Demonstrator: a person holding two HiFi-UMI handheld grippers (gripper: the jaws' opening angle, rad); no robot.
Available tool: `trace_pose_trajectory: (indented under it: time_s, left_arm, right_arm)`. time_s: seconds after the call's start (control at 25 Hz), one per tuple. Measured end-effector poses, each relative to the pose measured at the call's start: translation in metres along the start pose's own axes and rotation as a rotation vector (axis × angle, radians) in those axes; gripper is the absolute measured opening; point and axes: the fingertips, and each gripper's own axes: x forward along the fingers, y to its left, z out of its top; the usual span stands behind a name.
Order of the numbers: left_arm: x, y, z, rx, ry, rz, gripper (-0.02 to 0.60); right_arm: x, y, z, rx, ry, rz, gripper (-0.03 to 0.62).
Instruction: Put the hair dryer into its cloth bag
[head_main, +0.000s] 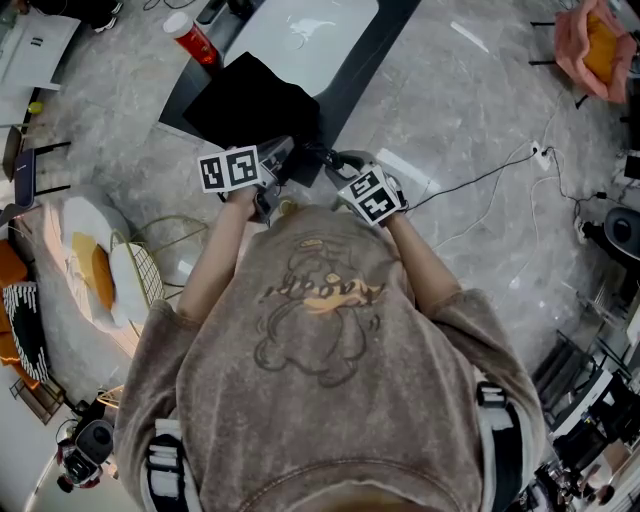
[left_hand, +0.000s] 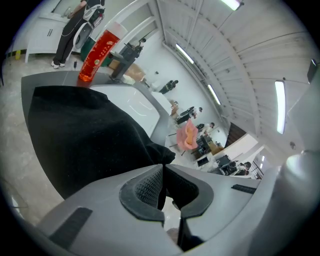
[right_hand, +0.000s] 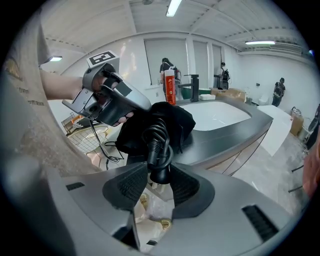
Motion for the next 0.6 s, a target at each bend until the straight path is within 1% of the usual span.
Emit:
trace_pose_trajectory:
  time_s: [0.36,0.6]
  left_arm:
    - [0.0,-0.006,-0.005,-0.004,0.015,-0.034,0.029]
    - [0.001,-0.008,-0.005,-0.017,0.015,-0.044,0.031]
  right_arm:
    - [0.007,-0.005,0.014,-0.044,-0.009,0.007,0.141]
    - [0.016,-0.009,0.021,-0.081,-0.005,0.031,0.141]
